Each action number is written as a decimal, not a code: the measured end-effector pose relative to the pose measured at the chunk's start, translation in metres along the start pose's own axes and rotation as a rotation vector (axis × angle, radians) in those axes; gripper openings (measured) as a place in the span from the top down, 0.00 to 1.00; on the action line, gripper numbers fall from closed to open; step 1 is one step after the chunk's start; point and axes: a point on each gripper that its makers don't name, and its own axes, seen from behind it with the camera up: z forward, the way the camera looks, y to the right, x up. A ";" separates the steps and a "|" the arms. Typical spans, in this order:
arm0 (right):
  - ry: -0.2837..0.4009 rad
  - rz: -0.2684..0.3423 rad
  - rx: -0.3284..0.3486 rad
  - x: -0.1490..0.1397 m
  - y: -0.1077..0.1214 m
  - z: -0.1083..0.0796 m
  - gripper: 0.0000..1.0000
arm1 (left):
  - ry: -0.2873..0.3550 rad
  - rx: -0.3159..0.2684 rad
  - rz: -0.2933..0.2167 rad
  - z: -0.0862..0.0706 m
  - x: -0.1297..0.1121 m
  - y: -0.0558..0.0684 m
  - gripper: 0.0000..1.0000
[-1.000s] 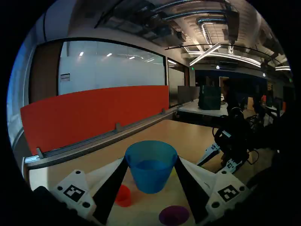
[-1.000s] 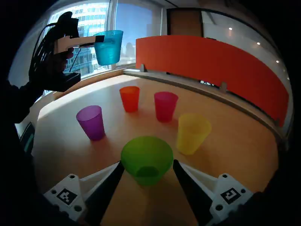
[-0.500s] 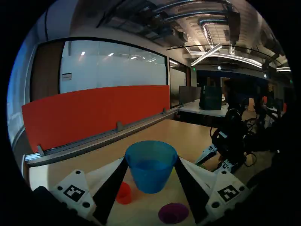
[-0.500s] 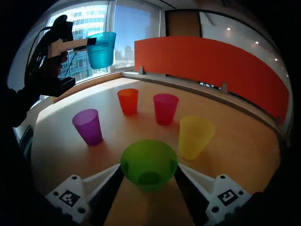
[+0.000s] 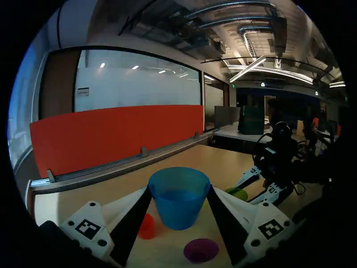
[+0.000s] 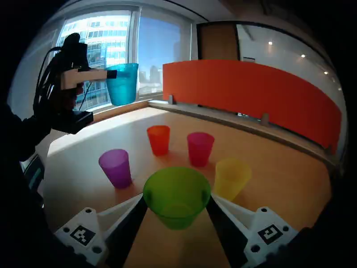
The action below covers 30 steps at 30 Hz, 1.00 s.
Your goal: Pour water
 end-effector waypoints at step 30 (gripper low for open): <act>0.282 -0.029 0.025 0.116 -0.037 -0.015 0.09 | 0.081 0.023 -0.013 -0.034 0.011 0.011 0.14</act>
